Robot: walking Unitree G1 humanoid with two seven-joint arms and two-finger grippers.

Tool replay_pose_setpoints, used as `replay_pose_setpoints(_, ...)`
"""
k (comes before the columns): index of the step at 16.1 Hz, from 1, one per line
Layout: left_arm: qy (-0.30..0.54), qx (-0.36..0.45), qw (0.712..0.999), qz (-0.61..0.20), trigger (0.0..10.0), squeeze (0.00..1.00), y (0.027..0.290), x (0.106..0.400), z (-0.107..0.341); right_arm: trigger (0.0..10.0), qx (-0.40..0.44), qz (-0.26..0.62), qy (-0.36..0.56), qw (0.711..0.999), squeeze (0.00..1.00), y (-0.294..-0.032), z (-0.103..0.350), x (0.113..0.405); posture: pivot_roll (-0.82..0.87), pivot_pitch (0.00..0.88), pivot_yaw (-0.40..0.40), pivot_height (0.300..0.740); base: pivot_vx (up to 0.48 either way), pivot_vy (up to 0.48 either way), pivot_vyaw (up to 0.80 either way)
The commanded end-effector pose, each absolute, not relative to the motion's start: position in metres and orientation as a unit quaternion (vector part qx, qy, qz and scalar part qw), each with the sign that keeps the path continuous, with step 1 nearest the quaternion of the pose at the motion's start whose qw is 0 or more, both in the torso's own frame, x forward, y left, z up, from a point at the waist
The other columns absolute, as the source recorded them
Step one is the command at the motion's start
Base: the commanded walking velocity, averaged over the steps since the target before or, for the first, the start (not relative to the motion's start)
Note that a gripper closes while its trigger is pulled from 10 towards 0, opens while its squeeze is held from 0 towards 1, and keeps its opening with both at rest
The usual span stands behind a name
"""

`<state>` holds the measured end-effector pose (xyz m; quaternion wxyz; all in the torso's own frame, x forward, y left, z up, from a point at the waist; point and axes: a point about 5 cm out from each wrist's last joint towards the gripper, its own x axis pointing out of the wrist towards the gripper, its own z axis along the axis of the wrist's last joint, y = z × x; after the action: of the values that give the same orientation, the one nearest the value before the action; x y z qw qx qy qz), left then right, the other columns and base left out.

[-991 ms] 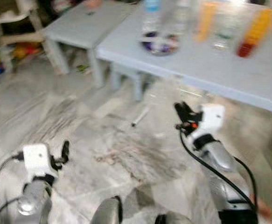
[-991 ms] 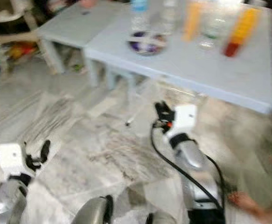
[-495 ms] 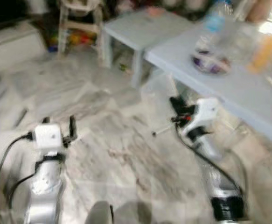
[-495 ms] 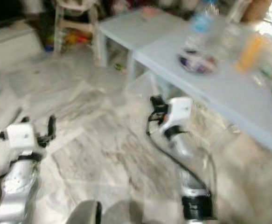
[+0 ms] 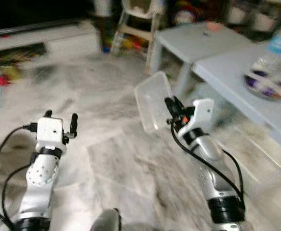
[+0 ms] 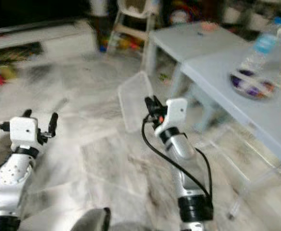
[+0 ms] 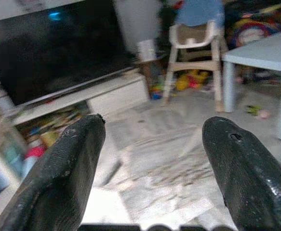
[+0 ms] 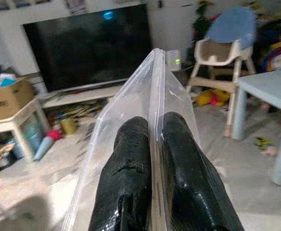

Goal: Restocking fridge

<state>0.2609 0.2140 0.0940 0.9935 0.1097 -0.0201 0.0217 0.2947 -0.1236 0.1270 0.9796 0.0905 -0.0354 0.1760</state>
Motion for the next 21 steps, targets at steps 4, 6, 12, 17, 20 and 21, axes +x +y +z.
replay_pose_setpoints(4, 0.018, 0.067, 0.997, 0.040, 10.0, 0.00, 0.215, 0.237, 0.069, 10.0, 0.079, 0.145, -0.044, 0.985, 0.00, -0.140, 0.120, 0.295, 0.10, 0.000, 0.012, 0.740, 0.000, 0.000, 0.73)
replay_pose_setpoints(6, 0.036, 0.053, 0.997, 0.049, 10.0, 0.00, 0.223, 0.237, 0.067, 10.0, 0.095, 0.119, -0.050, 0.987, 0.00, -0.139, 0.119, 0.292, 0.09, 0.000, 0.068, 0.740, 0.000, 0.000, 0.73)
replay_pose_setpoints(12, 0.054, 0.060, 0.997, 0.015, 10.0, 0.00, 0.204, 0.231, 0.057, 10.0, 0.097, 0.107, -0.034, 0.989, 0.00, -0.144, 0.106, 0.280, 0.05, 0.000, 0.066, 0.740, 0.000, 0.000, 0.73)
replay_pose_setpoints(17, 0.041, 0.053, 0.997, 0.027, 10.0, 0.00, 0.201, 0.233, 0.065, 10.0, 0.089, 0.130, -0.039, 0.987, 0.00, -0.140, 0.115, 0.284, 0.07, 0.018, 0.023, 0.740, 0.000, 0.000, 0.73)
replay_pose_setpoints(20, 0.044, 0.054, 0.997, 0.039, 10.0, 0.00, 0.204, 0.227, 0.064, 10.0, 0.090, 0.141, -0.033, 0.985, 0.00, -0.136, 0.114, 0.284, 0.08, 0.035, 0.012, 0.740, 0.000, 0.000, 0.73)
replay_pose_setpoints(21, 0.044, 0.055, 0.997, 0.041, 10.0, 0.00, 0.203, 0.227, 0.064, 10.0, 0.090, 0.144, -0.030, 0.985, 0.00, -0.135, 0.113, 0.283, 0.08, 0.039, 0.009, 0.740, 0.000, 0.000, 0.73)
